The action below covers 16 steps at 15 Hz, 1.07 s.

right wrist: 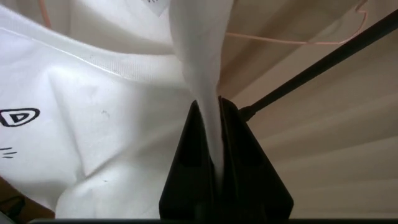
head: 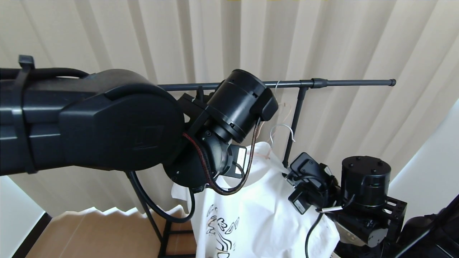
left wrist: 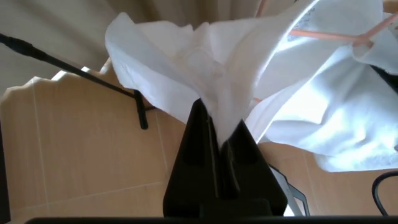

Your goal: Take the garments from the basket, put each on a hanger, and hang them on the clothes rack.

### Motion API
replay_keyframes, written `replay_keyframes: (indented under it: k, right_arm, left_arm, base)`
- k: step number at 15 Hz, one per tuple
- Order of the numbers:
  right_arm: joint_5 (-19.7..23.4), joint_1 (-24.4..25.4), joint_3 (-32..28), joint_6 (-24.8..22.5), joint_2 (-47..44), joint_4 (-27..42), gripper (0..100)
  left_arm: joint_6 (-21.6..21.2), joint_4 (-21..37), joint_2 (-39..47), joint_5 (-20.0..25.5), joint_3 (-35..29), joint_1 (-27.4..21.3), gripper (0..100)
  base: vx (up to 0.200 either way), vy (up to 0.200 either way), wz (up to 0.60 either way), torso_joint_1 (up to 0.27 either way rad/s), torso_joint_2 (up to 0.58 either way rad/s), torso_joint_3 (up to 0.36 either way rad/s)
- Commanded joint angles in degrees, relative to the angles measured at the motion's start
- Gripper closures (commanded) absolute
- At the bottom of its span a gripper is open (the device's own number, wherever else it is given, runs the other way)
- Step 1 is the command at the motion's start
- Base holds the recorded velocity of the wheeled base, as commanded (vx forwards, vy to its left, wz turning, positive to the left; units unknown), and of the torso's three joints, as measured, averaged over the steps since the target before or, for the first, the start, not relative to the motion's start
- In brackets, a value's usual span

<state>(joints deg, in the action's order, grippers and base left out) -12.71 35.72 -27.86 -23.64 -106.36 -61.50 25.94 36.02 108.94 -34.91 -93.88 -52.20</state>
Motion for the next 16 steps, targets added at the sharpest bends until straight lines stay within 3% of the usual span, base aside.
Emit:
replay_keyframes:
  k: [1, 6, 12, 16]
  right_arm:
    - [0.15, 0.05, 0.43, 0.61, -0.78, -4.06, 100]
    - [0.32, 1.28, 1.49, 0.87, 0.72, -11.10, 100]
    - [0.32, 3.13, 1.58, 1.49, 5.55, -11.18, 100]
    - [0.32, 4.54, 1.58, 1.49, 6.52, -11.62, 100]
  left_arm:
    - [0.16, -0.25, -0.04, -0.15, 1.42, 0.08, 100]
    - [0.34, -0.52, 0.66, -0.59, 1.07, 0.08, 100]
    - [1.22, -0.69, 1.19, -0.77, 1.07, -0.01, 100]
    - [1.66, -4.29, 2.25, -0.95, 1.16, 0.26, 100]
  base:
    - [0.000, 0.000, 0.00, 0.000, 0.00, 0.000]
    - [0.000, 0.000, 0.00, 0.000, 0.00, 0.000]
    - [0.000, 0.000, 0.00, 0.000, 0.00, 0.000]
    - [0.000, 0.000, 0.00, 0.000, 0.00, 0.000]
